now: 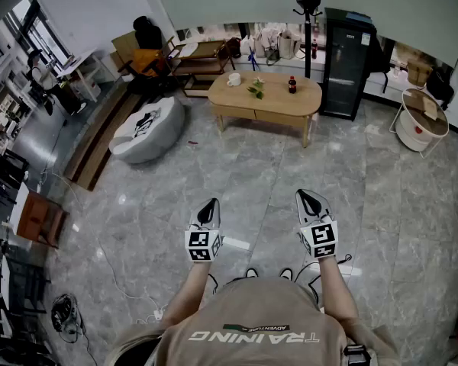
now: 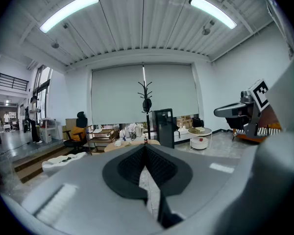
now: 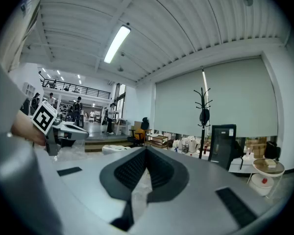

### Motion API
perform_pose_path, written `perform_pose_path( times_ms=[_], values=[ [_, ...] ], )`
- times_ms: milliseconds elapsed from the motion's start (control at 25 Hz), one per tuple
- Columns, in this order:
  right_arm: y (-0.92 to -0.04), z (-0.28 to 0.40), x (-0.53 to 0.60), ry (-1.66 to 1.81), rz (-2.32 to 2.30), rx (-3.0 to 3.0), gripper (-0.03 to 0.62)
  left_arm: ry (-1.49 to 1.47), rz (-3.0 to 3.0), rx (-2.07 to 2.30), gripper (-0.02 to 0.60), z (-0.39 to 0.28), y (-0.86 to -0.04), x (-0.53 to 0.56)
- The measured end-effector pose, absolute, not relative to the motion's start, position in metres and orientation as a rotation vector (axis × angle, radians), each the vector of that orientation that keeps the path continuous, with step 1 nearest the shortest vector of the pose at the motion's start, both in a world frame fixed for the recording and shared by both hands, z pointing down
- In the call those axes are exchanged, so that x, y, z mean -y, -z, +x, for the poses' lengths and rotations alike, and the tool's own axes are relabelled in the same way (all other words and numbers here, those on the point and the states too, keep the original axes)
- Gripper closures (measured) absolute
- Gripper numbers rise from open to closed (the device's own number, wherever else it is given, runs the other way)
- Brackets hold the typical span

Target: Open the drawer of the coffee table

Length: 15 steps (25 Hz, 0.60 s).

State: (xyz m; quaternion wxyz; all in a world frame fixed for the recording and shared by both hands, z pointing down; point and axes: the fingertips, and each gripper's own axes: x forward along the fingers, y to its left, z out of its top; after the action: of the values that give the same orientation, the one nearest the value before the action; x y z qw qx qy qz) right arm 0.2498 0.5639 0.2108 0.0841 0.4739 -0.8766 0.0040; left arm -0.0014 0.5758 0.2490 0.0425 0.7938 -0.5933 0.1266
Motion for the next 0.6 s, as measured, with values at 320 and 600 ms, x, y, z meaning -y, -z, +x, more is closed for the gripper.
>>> perform_pose_path(
  times_ms=[320, 600],
  values=[
    [-0.222, 0.259, -0.538, -0.009, 1.343, 2.631, 0.591, -0.316, 2.405, 1.806, 0.58, 0.021, -0.255, -0.564],
    [-0.232, 0.244, -0.511, -0.02, 1.301, 2.651, 0.591, -0.348, 2.351, 1.82, 0.58, -0.003, -0.275, -0.54]
  ],
)
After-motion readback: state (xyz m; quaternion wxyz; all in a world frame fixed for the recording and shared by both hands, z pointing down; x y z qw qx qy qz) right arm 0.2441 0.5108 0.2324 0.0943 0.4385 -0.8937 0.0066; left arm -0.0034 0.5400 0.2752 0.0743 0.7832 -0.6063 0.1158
